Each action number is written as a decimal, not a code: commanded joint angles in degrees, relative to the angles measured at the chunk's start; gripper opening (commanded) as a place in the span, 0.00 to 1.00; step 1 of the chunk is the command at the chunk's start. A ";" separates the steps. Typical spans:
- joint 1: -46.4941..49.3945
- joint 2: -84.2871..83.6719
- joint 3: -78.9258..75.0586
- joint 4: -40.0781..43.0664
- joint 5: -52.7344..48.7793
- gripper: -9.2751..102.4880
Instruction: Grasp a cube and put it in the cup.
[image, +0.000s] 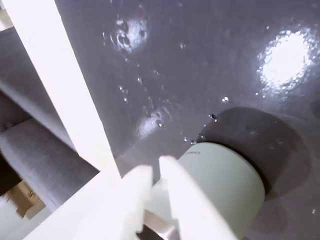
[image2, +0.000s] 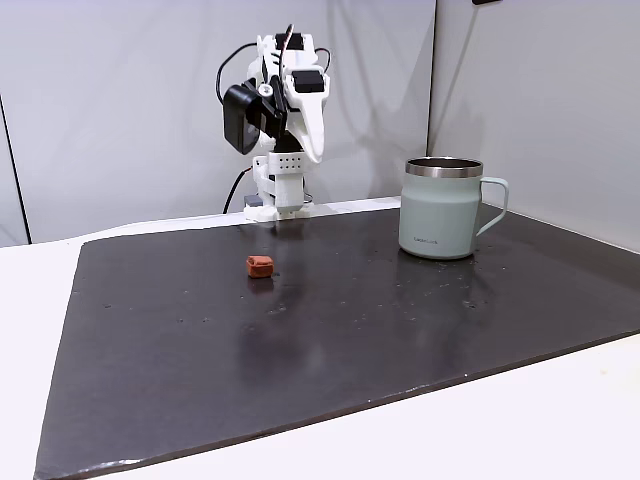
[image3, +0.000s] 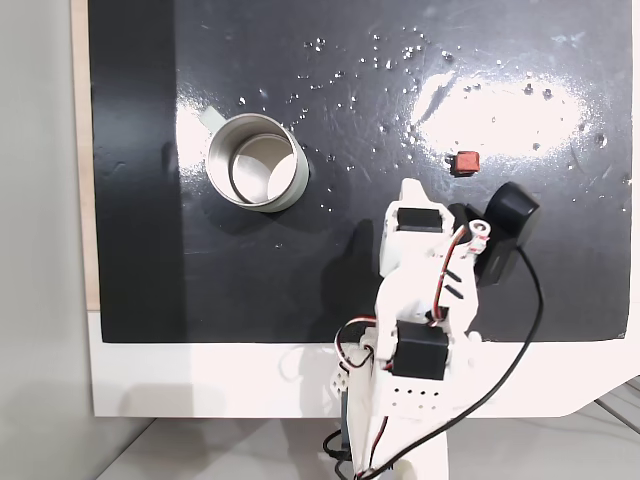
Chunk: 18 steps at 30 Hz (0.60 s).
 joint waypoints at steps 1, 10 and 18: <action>3.25 -6.50 -12.57 3.52 -2.81 0.08; 12.22 -22.32 -26.28 6.94 -9.67 0.08; 15.64 -37.88 -38.14 10.55 -13.27 0.08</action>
